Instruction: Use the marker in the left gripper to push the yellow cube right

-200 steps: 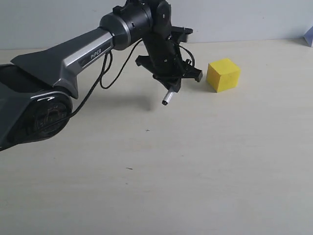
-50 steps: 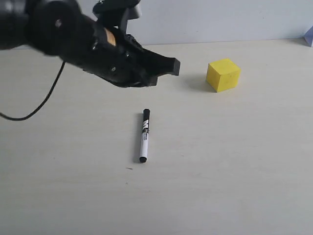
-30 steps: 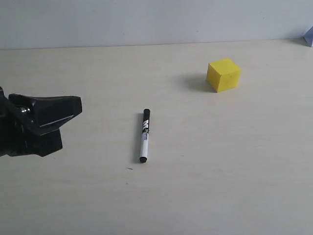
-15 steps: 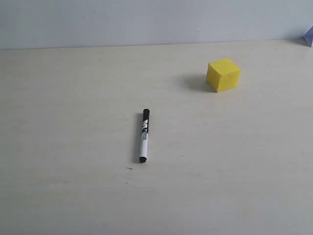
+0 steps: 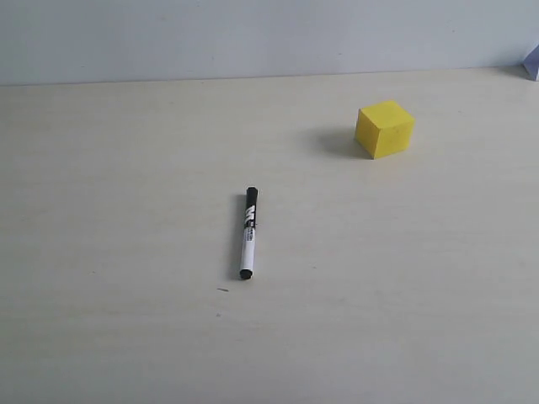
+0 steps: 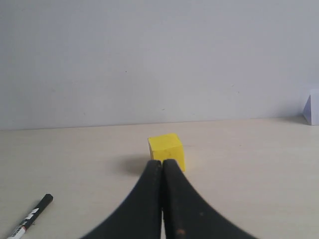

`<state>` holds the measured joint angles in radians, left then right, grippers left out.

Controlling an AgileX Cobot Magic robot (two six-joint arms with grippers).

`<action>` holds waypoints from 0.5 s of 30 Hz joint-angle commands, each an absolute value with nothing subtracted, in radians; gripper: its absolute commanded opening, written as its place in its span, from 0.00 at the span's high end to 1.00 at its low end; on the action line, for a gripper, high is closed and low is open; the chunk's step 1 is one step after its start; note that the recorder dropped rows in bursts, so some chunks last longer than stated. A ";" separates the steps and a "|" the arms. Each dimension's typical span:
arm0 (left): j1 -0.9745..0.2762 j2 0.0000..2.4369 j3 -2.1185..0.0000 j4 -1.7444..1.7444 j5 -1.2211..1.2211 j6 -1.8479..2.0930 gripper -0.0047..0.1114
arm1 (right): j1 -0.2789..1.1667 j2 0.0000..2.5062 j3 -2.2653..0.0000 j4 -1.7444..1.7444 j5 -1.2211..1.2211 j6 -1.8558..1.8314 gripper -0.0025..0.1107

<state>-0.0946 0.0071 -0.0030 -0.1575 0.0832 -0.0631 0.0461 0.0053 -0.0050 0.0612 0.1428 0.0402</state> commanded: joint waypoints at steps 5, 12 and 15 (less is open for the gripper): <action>-0.090 0.000 0.000 -0.156 0.096 -0.060 0.96 | 0.047 0.000 0.000 0.061 0.134 0.039 0.98; -0.090 0.000 0.000 -0.131 0.094 0.045 0.96 | 0.047 0.000 0.000 0.061 0.134 0.039 0.98; -0.090 0.000 0.000 -0.131 0.094 0.044 0.96 | 0.047 0.000 0.000 0.061 0.134 0.039 0.98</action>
<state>-0.0925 0.0071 -0.0030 -0.1310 0.0968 0.0298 0.0461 0.0053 -0.0050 0.0612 0.1428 0.0402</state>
